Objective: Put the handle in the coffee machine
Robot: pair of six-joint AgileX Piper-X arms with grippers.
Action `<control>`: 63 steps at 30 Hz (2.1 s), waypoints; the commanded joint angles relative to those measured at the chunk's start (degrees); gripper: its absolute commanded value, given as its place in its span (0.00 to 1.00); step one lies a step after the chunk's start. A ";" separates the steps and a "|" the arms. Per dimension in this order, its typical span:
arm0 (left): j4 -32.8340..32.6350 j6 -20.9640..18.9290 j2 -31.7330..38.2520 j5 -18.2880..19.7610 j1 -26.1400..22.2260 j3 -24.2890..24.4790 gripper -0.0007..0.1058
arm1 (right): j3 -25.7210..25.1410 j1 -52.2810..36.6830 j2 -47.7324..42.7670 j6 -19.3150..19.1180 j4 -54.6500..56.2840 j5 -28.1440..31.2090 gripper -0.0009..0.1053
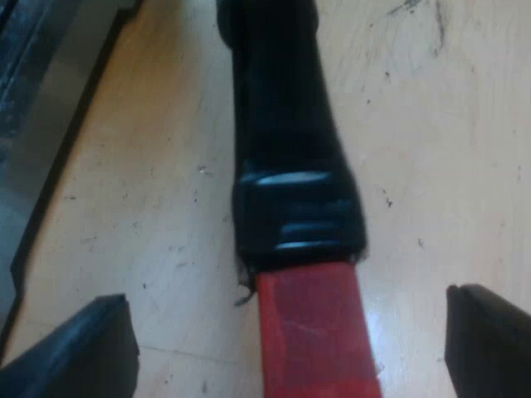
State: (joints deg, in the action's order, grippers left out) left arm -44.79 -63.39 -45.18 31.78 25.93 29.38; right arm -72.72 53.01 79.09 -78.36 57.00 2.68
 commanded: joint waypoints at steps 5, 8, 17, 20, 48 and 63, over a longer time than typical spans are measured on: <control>2.80 -0.87 -2.57 1.61 0.18 0.11 0.73 | -0.47 -0.23 -1.21 0.13 1.07 -0.98 0.01; 3.95 -0.87 -3.97 2.03 0.18 0.11 0.73 | -0.47 -0.23 -1.21 0.13 1.08 -1.32 0.01; 4.98 -0.66 -6.60 2.82 0.18 0.11 0.73 | -0.47 -0.23 -1.21 0.13 1.08 -1.31 0.01; 6.13 -0.66 -6.58 3.53 0.18 0.11 0.73 | -0.47 -0.23 -1.21 0.13 1.08 -1.31 0.01; 9.85 -0.61 -6.26 3.61 0.18 -3.07 0.67 | -0.47 -0.23 -1.21 0.13 0.67 -1.31 0.01; 12.80 -1.56 -6.26 4.15 0.18 -3.07 0.67 | -0.47 -0.23 -1.21 0.13 0.67 -1.31 0.01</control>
State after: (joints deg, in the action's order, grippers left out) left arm -32.65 -64.25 -51.86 35.16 25.93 26.14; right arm -72.58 52.86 78.92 -78.36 58.56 2.17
